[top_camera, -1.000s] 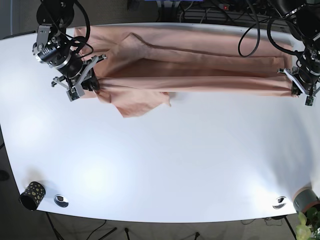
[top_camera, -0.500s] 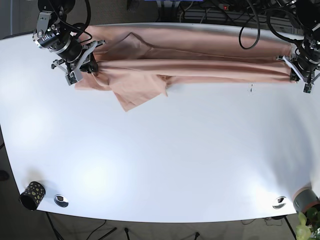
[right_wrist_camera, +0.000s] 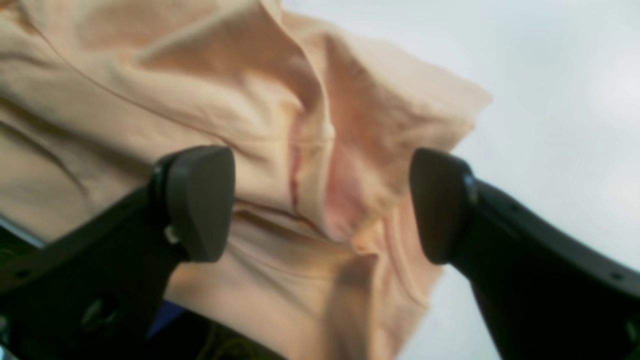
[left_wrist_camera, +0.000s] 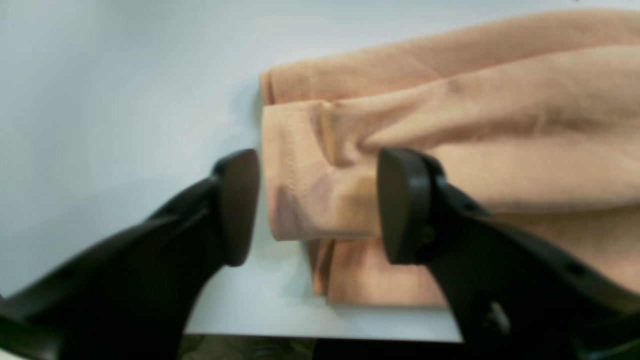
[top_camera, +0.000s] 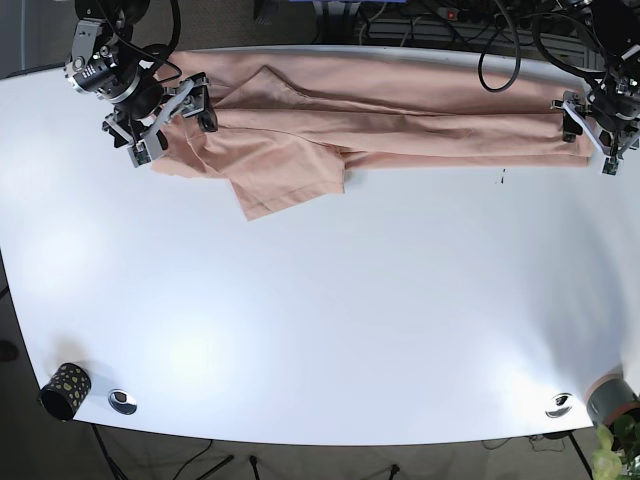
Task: Fold the T-shirt properly
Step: 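Grasp the loose sleeve with the right gripper and tuck it in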
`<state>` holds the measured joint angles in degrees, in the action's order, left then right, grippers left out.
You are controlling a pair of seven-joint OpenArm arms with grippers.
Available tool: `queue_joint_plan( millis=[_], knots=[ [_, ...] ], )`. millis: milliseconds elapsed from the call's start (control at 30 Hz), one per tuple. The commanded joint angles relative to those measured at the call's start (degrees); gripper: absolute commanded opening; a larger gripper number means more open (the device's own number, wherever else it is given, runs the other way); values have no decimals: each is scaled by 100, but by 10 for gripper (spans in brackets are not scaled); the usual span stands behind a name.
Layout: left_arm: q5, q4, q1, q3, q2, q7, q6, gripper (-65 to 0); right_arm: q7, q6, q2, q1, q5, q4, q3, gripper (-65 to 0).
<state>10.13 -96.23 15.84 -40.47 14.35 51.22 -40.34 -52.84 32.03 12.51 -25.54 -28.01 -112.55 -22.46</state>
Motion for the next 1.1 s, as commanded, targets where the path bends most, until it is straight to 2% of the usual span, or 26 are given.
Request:
queue_joint_plan(
  millis=[0,133,333,567,867,1000,1067],
  knots=[
    [64,-158,-58,-37,90,-89,34,-286,101,107,28,150,-456,-99,17,-119],
    [99,-492,-85,7,55,-89,34,-299,101,80,-34,492,-553,60,105,-119],
    [486,-553,-93,16,-121,-89,34,-299,101,45,1,1363,-553,895,721,-119],
    [547,-553,179,614,-121,-80,34,-297,101,45,-34,2180,-553,2117,844,-119],
    [539,-325,249,623,-129,-80,34,-297,128,45,-43,2532,-553,2679,1301,-119],
    [539,-149,232,623,-94,-89,34,-297,128,45,-254,2717,-553,3101,1310,-119],
    [521,-70,232,614,-94,-89,34,-297,128,45,-271,2761,-553,3198,1310,-122]
  ],
)
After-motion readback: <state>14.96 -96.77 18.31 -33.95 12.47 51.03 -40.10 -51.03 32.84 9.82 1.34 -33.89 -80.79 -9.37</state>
